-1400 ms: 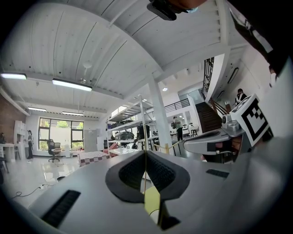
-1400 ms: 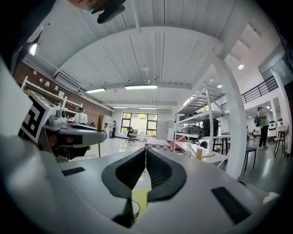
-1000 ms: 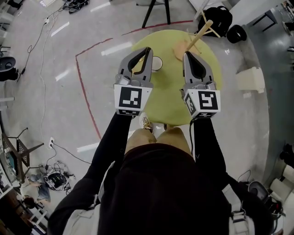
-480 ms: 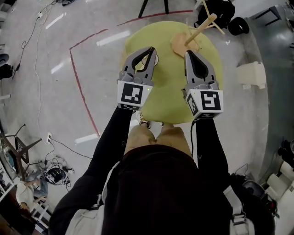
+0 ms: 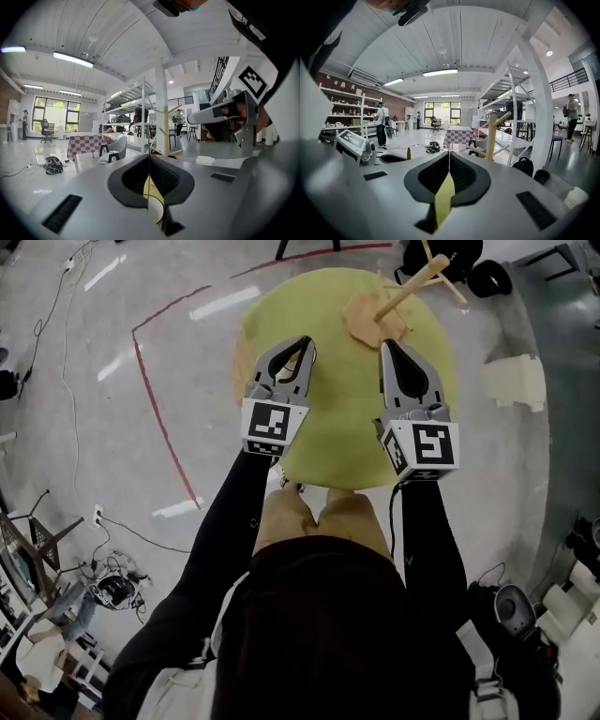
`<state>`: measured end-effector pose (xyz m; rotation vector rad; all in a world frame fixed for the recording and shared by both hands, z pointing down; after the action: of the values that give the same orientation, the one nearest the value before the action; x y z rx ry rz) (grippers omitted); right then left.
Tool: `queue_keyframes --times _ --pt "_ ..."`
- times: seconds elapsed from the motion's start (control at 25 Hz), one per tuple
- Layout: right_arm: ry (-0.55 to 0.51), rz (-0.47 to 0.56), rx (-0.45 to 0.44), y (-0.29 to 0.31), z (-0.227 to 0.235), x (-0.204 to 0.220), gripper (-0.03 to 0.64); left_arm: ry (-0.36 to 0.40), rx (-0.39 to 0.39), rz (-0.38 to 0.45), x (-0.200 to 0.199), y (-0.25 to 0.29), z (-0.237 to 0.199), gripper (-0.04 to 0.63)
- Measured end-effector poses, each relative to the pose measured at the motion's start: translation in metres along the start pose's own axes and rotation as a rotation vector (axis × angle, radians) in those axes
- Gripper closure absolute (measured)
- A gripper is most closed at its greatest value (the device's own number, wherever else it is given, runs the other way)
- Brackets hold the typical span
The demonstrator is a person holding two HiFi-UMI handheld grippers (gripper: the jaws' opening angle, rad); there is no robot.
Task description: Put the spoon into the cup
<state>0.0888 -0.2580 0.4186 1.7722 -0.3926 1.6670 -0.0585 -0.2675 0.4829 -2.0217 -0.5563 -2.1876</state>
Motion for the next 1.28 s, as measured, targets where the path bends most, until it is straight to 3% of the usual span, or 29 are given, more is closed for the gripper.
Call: queue_keyframes --times 0.56,1.28 --pt "0.024 -0.019 -0.047 0.012 -0.012 0.013 0.589 -0.001 -0.011 -0.112 0.048 -0.002 0.004 0.577" --pt "0.027 -0.027 -0.062 0.013 -0.021 0.016 0.589 0.019 0.002 -0.190 0.078 -0.018 0.009 0.574"
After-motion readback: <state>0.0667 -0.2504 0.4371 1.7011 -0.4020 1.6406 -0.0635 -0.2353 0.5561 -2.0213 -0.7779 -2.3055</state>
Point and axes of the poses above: the fingertips, and each gripper's own axes: y forward along the fingers, z to its right, x out of its underside, the point moved 4 cm from there along -y, backward along the fingers, and after that the axes turned 13 degrees about -x, right-handed, at the moved point
